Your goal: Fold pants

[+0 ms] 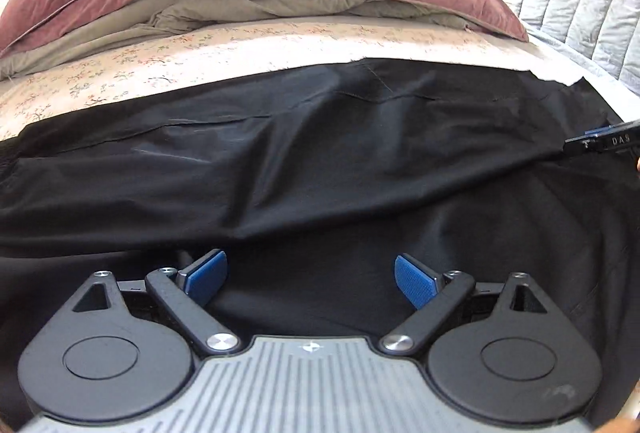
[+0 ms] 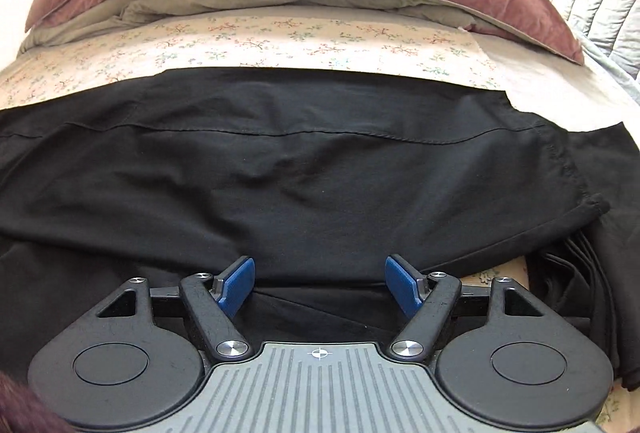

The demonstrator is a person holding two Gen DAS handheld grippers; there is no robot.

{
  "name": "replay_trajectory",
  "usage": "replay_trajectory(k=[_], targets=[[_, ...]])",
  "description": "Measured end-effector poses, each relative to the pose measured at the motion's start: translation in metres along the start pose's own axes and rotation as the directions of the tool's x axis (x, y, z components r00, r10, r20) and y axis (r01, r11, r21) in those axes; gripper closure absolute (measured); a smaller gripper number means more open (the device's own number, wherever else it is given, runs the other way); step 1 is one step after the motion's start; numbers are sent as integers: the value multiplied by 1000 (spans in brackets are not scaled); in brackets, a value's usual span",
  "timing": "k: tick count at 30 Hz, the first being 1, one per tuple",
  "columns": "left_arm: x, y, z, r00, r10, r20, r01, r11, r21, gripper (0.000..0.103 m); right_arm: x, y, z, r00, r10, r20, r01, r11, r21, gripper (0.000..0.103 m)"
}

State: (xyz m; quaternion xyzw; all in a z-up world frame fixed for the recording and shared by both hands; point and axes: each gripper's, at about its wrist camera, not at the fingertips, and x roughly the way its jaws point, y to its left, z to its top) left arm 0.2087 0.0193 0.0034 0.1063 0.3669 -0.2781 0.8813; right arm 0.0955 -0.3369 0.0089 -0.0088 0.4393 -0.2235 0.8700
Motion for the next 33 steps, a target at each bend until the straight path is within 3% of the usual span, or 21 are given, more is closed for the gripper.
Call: replay_trajectory(k=[4, 8, 12, 18, 26, 33], targets=[[-10, 23, 16, 998, 60, 2, -59, 992, -109, 3, -20, 30, 8, 998, 45, 49, -44, 998, -34, 27], [-9, 52, 32, 992, 110, -64, -121, 972, -202, 3, -20, 81, 25, 991, 124, 38, -118, 984, -135, 24], [-12, 76, 35, 978, 186, -99, -207, 936, -286, 1, -11, 132, 50, 980, 194, 40, -183, 963, -200, 19], [-17, 99, 38, 958, 252, -136, -284, 901, -329, 0, 16, 205, 82, 971, 238, 27, -221, 937, -271, 16], [-21, 124, 37, 955, 240, -173, -293, 850, -439, 0, 50, 280, 110, 956, 293, 7, -264, 869, -419, 13], [-21, 136, 37, 950, 243, -196, -309, 808, -501, 0, 94, 330, 143, 930, 368, -5, -321, 805, -499, 13]])
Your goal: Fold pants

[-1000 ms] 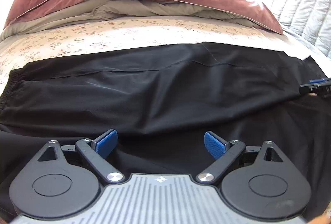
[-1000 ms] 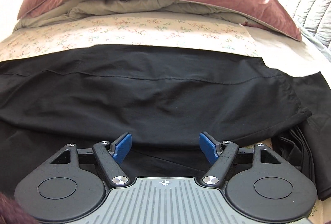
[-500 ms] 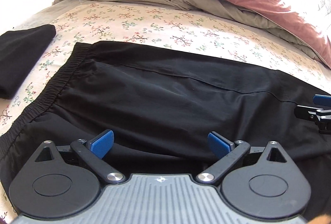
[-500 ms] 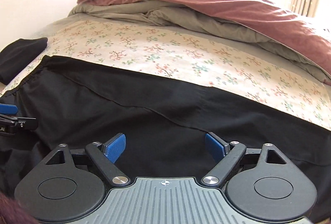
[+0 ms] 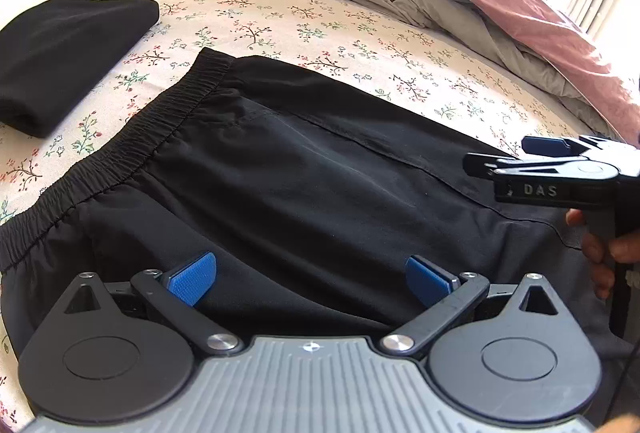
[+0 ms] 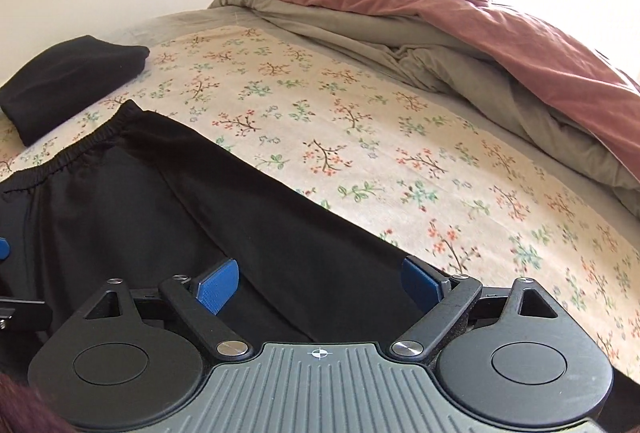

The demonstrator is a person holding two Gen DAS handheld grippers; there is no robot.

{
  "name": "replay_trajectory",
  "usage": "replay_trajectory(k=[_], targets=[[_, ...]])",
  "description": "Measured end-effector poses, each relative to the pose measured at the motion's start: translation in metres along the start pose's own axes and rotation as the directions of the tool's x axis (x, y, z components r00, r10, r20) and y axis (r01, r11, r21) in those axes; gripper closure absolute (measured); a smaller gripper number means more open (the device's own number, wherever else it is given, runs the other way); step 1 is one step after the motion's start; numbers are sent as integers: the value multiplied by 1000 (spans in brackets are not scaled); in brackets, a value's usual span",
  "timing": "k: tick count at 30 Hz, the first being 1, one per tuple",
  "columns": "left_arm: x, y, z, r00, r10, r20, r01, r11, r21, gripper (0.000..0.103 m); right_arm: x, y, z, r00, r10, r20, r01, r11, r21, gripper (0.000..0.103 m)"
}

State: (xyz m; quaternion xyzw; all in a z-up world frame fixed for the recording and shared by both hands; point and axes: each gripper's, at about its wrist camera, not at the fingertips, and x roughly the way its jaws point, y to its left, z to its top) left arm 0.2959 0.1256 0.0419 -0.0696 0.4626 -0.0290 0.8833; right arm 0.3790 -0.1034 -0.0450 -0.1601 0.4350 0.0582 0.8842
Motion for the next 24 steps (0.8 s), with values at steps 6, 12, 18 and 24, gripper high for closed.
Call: replay_trajectory(k=[6, 12, 18, 24], targets=[[5, 2, 3, 1000, 10, -13, -10, 1000, -17, 0, 41, 8, 27, 998, 57, -13, -57, 997, -50, 13], [7, 9, 8, 1000, 2, -17, -3, 998, -56, 0, 71, 6, 41, 995, 90, -46, -94, 990, -106, 13], [8, 13, 10, 1000, -2, -24, 0, 996, -86, 0, 95, -4, 41, 990, 76, -118, -89, 991, -104, 15], [7, 15, 11, 1000, -15, -27, 12, 996, -94, 0, 94, -12, 40, 978, 164, -126, -164, 986, 9, 87]])
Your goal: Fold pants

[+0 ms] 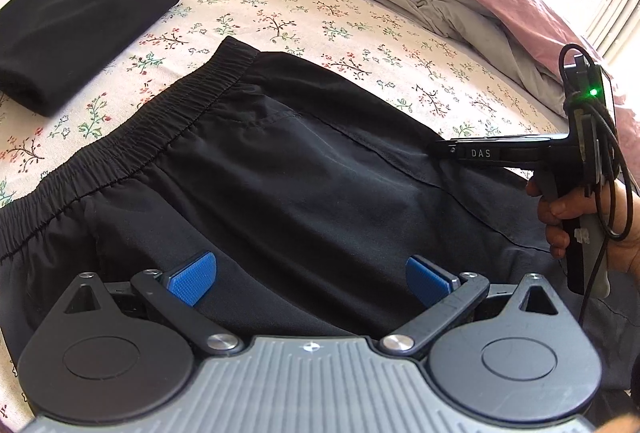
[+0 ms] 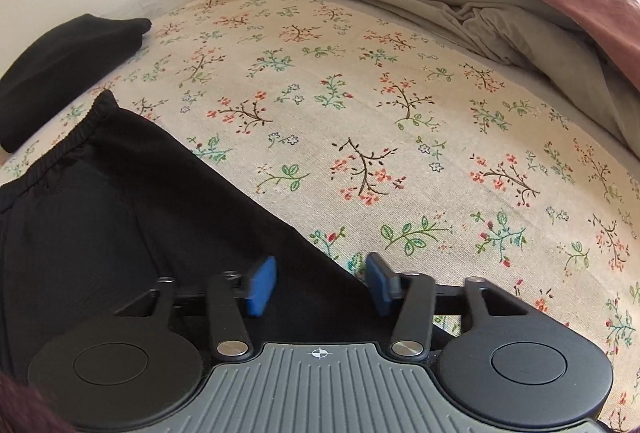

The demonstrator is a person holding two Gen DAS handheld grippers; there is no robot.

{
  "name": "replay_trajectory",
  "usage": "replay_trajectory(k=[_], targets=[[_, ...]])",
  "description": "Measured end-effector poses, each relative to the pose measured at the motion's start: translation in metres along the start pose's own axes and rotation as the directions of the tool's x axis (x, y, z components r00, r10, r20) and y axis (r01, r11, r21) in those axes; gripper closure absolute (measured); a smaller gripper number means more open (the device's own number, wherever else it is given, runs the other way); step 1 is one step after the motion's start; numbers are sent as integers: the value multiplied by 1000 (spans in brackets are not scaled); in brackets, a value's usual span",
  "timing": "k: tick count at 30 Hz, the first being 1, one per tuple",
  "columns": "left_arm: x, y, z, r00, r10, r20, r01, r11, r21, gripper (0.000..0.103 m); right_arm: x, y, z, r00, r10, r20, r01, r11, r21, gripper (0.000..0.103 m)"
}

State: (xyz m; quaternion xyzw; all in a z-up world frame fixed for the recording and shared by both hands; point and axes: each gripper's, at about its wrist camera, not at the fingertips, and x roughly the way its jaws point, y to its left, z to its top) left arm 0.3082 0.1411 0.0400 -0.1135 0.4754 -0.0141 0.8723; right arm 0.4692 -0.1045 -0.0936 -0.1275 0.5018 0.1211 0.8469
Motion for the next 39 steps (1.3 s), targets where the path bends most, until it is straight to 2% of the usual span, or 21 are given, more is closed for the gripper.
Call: replay_trajectory(k=[1, 3, 7, 15, 19, 23, 27, 33, 36, 39], targets=[[-1, 1, 0, 1000, -4, -1, 4, 1000, -2, 0, -2, 2, 2, 1000, 4, -14, -4, 1000, 4, 101], [-2, 3, -1, 1000, -11, -4, 11, 1000, -1, 0, -6, 9, 4, 999, -19, -25, 19, 1000, -1, 103], [-9, 11, -4, 1000, -17, 3, 17, 1000, -6, 0, -38, 26, 6, 996, -74, 39, 75, 997, -10, 103], [-28, 29, -9, 999, -29, 28, 29, 1000, 0, 0, -140, 87, -5, 983, -96, 154, 110, 990, -84, 103], [-40, 39, -15, 998, -37, 53, 36, 999, 18, 0, -186, 130, -31, 976, -92, 200, 120, 983, -137, 103], [-51, 55, -25, 997, -23, 78, 21, 999, 26, 0, -212, 166, -73, 977, -69, 202, 100, 984, -145, 103], [-60, 73, -37, 995, -53, 85, 51, 998, 32, 0, -211, 194, -117, 986, -38, 163, 61, 988, -141, 103], [-69, 91, -52, 992, -106, 74, 100, 992, 78, 5, -176, 211, -162, 997, -22, 71, 28, 995, -94, 103], [-66, 105, -55, 991, -118, 55, 116, 992, 40, 14, -156, 215, -176, 999, -30, 35, 32, 997, -69, 103], [-65, 126, -56, 984, -174, 40, 175, 984, -30, 21, -141, 217, -183, 999, -45, 7, 46, 998, -50, 103]])
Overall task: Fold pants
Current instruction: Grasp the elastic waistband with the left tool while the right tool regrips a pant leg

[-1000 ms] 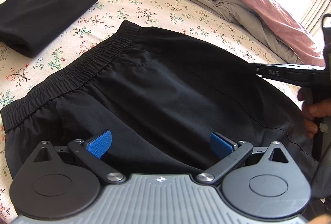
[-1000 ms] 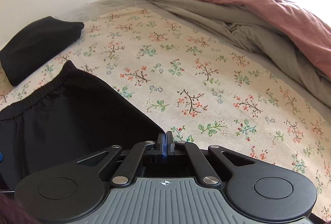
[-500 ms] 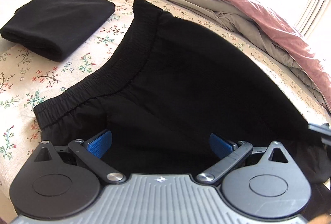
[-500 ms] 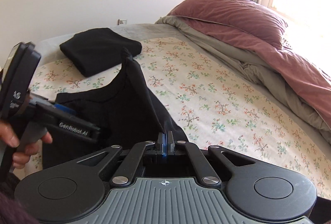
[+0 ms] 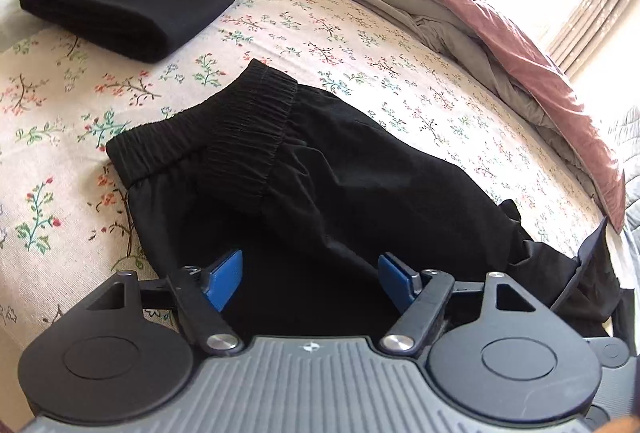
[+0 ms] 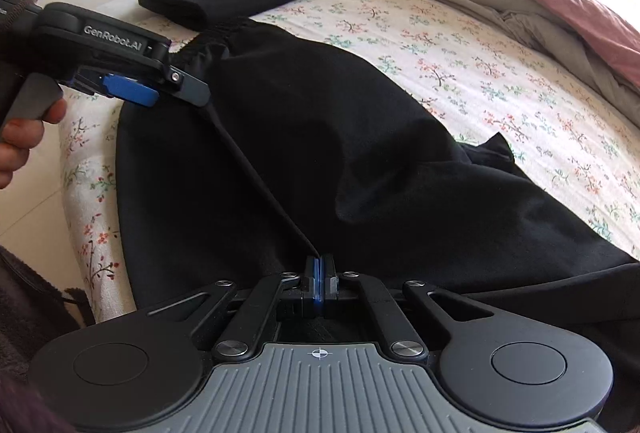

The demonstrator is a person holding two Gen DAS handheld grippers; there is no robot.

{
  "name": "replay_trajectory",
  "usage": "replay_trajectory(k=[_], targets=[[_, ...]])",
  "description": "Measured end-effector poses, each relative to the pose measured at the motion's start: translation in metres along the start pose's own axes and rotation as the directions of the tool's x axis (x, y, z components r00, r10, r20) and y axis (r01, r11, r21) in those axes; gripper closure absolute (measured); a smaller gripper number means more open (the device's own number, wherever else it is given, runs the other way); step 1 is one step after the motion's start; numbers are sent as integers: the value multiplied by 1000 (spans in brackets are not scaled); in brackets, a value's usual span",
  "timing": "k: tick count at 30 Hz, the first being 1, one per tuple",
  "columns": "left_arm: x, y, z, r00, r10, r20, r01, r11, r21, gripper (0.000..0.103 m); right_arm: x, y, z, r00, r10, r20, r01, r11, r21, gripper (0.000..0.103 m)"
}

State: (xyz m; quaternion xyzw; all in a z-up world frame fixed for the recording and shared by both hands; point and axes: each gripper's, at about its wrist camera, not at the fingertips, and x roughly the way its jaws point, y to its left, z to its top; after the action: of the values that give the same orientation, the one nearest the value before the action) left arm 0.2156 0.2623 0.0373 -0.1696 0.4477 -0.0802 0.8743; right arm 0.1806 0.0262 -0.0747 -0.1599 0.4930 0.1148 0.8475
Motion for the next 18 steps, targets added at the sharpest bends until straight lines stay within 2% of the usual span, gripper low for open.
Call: replay_trajectory(k=[2, 6, 8, 10, 14, 16, 18], targets=[[-1, 9, 1, 999, -41, 5, 41, 998, -53, 25, 8, 3, -2, 1000, -15, -13, 15, 1000, 6, 102], [0, 17, 1, 995, -100, 25, 103, 983, -153, 34, -2, 3, 2, 1000, 1, -20, 0, 999, 49, 91], [2, 18, 1, 990, -137, 29, 140, 972, -189, 46, -16, -4, 6, 1000, 2, -11, -1, 997, 77, 75], [3, 16, 1, 985, -167, 41, 172, 964, -201, 53, -31, -16, 10, 999, -32, 12, 30, 994, 104, 51], [1, 13, 0, 987, -146, 59, 156, 965, -212, 63, -56, -60, 21, 989, -146, 18, 139, 970, 201, 48], [3, 18, 1, 989, -139, 55, 148, 960, -239, 67, -61, -86, 23, 975, -221, 2, 213, 942, 259, 44], [6, 20, 3, 990, -133, 51, 142, 957, -255, 70, -62, -119, 23, 951, -308, -21, 298, 898, 323, 43]])
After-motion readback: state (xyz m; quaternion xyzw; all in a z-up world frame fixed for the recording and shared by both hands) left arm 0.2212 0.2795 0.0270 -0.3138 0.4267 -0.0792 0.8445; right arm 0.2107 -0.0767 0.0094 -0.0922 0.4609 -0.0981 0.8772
